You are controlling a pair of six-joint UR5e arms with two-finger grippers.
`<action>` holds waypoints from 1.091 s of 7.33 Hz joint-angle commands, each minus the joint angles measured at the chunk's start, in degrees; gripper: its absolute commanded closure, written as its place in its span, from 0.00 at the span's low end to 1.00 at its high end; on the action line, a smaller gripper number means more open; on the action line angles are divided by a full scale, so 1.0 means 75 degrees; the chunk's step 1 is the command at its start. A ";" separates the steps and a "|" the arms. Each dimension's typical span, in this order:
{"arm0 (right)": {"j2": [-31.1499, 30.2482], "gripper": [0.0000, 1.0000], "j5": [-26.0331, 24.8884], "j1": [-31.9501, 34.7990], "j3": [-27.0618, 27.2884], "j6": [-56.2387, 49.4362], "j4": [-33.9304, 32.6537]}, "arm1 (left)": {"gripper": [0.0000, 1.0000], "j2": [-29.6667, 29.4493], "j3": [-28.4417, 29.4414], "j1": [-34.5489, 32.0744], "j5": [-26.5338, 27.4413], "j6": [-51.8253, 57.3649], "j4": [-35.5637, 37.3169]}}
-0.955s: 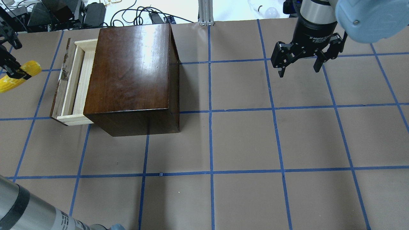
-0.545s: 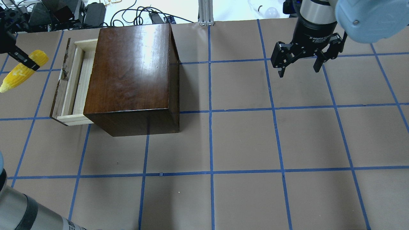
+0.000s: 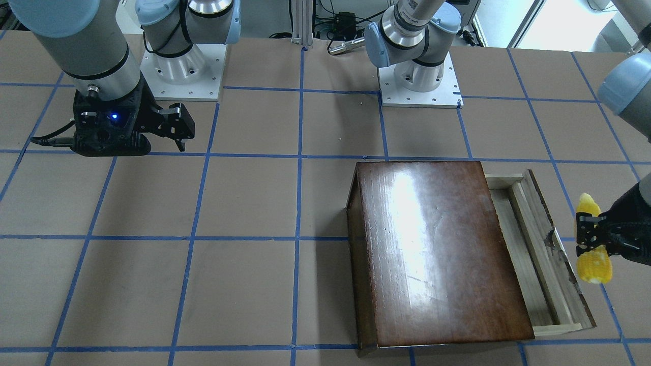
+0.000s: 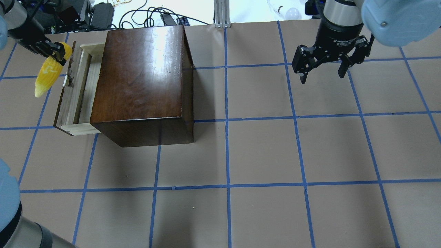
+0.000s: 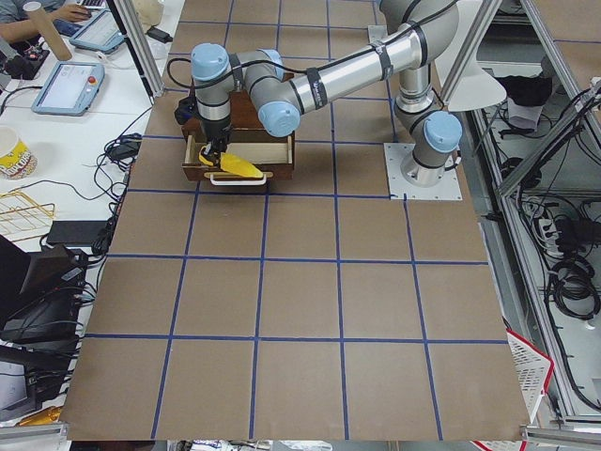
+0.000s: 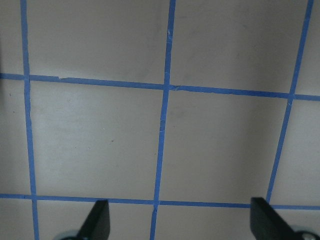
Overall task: Open drawer and put corn inside
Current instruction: 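Lift the corn and carry it over the open drawer with the left gripper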
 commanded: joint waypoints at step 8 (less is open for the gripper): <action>0.0000 0.00 0.0000 -0.0010 0.0000 0.0000 0.0000 | 0.24 -0.0318 -0.0220 -0.0421 -0.0483 -0.2544 -0.0185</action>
